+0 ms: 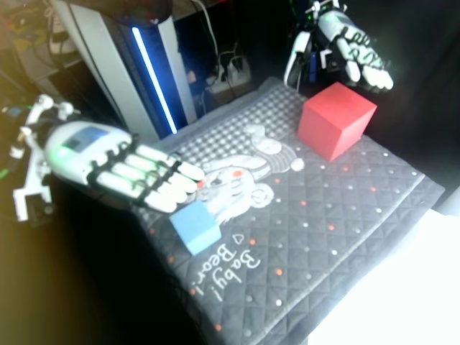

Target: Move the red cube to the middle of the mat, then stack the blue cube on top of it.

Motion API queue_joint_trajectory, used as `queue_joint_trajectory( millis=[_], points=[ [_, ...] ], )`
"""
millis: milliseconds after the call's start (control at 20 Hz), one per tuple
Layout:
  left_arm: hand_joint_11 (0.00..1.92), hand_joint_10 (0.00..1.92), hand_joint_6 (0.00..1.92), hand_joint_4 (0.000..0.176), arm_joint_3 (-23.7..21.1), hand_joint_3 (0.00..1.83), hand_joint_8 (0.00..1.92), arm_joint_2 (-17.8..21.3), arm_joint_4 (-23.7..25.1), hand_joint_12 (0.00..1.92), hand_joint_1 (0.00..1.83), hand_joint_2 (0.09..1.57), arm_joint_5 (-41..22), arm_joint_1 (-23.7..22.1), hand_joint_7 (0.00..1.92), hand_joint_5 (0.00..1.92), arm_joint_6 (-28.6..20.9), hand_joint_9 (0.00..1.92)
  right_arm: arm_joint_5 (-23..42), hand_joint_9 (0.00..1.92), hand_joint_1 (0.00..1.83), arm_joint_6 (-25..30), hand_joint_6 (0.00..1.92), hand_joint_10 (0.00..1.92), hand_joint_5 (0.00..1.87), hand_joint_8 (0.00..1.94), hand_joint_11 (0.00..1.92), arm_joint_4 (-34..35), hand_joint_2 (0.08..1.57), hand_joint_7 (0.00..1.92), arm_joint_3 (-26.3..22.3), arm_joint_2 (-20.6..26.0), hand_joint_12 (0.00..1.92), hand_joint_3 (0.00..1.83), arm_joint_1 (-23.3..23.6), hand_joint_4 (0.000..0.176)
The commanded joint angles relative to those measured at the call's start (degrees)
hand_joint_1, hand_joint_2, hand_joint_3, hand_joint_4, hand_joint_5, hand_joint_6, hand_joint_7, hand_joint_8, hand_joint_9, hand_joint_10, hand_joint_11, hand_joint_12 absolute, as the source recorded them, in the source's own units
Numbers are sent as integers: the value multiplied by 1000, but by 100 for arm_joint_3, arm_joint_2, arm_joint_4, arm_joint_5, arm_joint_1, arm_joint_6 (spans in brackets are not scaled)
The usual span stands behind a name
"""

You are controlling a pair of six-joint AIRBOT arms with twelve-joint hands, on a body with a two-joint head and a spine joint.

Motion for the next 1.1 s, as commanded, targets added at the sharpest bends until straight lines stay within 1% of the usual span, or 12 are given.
queue_joint_trajectory(
  millis=[0,250,350,400,450,500,550,700,750,900,950,1050],
  points=[
    [0,0,0,112,73,0,0,-71,-96,0,739,893,-353,-93,0,0,-9,0,731,0,586,-26,0,0,0,0,0,2,1226,0,32,17,0,11,33,0],
    [0,0,0,144,438,0,0,-469,-458,0,935,899,541,-356,0,0,258,0,730,0,540,-24,0,0,0,0,4,18,1230,0,33,1,5,8,-4,0],
    [0,0,0,104,637,0,0,-669,-486,0,1030,927,946,-474,0,0,259,0,731,0,504,-24,0,0,0,0,1,24,1244,0,36,-15,6,12,-19,0],
    [0,31,13,79,713,3,23,-742,-505,645,1121,974,1092,-504,152,181,259,168,731,0,495,-24,0,0,0,0,10,32,1248,0,37,-16,15,10,-22,0],
    [0,31,13,79,744,3,23,-773,-524,645,1121,974,1134,-509,152,181,259,168,731,0,495,-23,0,0,0,0,10,34,1248,0,36,-16,15,10,-26,0],
    [53,1313,892,86,743,7,969,-784,-564,1699,1298,1056,1116,-507,270,303,257,226,731,0,487,-23,0,0,0,0,0,35,1257,0,36,-16,0,10,-34,0],
    [285,1721,1351,75,720,11,1459,-776,-564,1877,1406,1082,1062,-506,216,293,255,285,731,0,445,-22,0,0,0,0,0,38,1261,0,35,-16,0,11,-43,0],
    [420,1874,1734,126,617,10,1685,-673,-466,1919,1469,1102,855,-504,111,217,243,277,732,0,363,-21,0,0,0,0,0,58,1270,0,35,-19,0,12,-67,0],
    [477,1919,1862,88,538,3,1785,-597,-383,1921,1478,1090,703,-495,111,185,214,293,733,0,381,-21,0,0,0,0,0,61,1281,0,35,-23,0,14,-69,0],
    [491,1921,1919,110,386,7,1840,-451,-93,1921,1421,1102,220,-453,90,152,-26,279,733,0,445,-21,0,0,0,0,10,61,1296,0,36,-29,6,14,-69,0],
    [564,1921,1760,67,354,6,1789,-422,24,1921,1389,1106,40,-454,86,154,-133,332,733,0,472,-21,0,0,0,0,0,61,1296,0,37,-34,0,10,-69,0],
    [521,1921,1673,52,303,17,1837,-391,251,1921,1361,1135,-228,-516,130,234,-265,311,732,0,489,-21,0,0,0,0,0,61,1294,0,48,-48,0,6,-69,0]
  ],
)
